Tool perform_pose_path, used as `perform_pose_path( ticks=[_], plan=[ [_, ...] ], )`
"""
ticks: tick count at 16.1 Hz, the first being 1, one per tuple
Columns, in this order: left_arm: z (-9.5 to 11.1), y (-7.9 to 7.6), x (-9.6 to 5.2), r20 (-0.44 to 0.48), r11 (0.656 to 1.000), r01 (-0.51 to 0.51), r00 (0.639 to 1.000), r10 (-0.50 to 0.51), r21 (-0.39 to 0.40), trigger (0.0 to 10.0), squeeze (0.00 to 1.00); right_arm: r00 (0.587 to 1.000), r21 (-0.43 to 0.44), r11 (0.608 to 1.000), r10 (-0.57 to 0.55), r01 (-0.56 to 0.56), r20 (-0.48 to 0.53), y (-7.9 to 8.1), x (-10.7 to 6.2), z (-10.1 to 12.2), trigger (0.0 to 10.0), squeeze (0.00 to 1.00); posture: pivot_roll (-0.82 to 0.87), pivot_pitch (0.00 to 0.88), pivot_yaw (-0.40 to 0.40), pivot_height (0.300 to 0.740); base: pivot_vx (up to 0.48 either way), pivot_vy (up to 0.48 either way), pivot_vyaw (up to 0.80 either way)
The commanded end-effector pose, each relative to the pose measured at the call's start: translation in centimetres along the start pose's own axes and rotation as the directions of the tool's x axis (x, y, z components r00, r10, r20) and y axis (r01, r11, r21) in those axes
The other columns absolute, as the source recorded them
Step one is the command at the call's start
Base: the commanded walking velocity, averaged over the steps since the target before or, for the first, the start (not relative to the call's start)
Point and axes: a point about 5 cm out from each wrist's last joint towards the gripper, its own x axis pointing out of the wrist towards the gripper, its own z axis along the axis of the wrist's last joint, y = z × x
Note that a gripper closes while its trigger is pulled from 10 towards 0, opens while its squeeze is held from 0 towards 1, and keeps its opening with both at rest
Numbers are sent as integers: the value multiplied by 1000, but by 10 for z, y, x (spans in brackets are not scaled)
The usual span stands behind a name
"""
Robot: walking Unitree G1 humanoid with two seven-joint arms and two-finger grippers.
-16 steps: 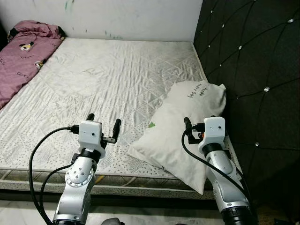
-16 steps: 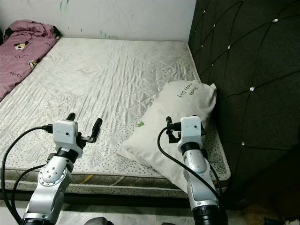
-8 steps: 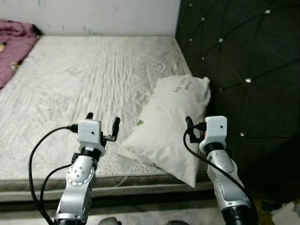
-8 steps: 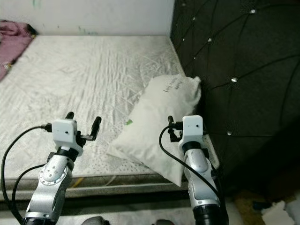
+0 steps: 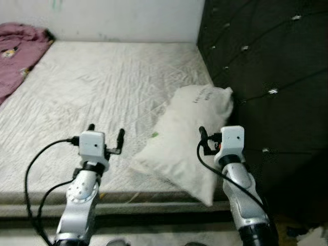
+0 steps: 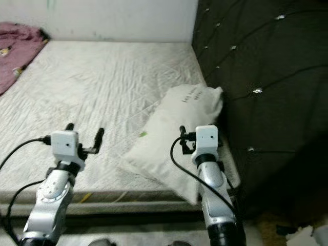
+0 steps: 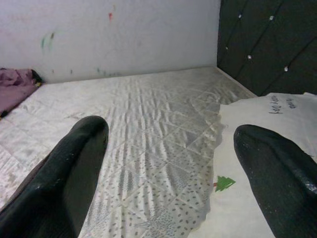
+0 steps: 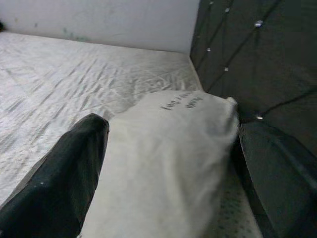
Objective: Clean up the room
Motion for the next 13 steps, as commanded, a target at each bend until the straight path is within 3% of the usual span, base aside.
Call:
perform_pose_path(
  ticks=[1,3,8,10,11,13],
  plan=[
    [1,-5,2,5,1000,16,1000,-16,0,10000,0,1000,1,1000,-14,14,2,-5,1,0,10000,0,6,0,2,740,0,-480,0],
    [2,-5,2,8,1000,17,1000,-17,1,10000,0,1000,0,1000,-14,14,3,-5,1,0,10000,0,5,0,2,740,0,-480,0],
    [0,-3,2,2,1000,-1,1000,1,-31,10000,0,1000,-1,1000,-12,12,5,-5,1,0,10000,0,5,0,1,740,0,0,0],
    [4,-1,3,36,1000,6,999,-7,30,10000,0,1000,-3,1000,-11,11,5,-5,1,0,10000,0,6,0,-1,740,0,0,0],
    [4,-2,3,43,1000,27,999,-28,8,10000,0,1000,-3,1000,-11,11,5,-5,1,0,10000,0,6,0,-1,740,0,0,0],
    [7,2,2,93,997,11,995,-18,76,10000,0,1000,-10,1000,-6,6,7,-5,0,1,10000,0,6,0,-1,740,0,0,0]
  ],
)
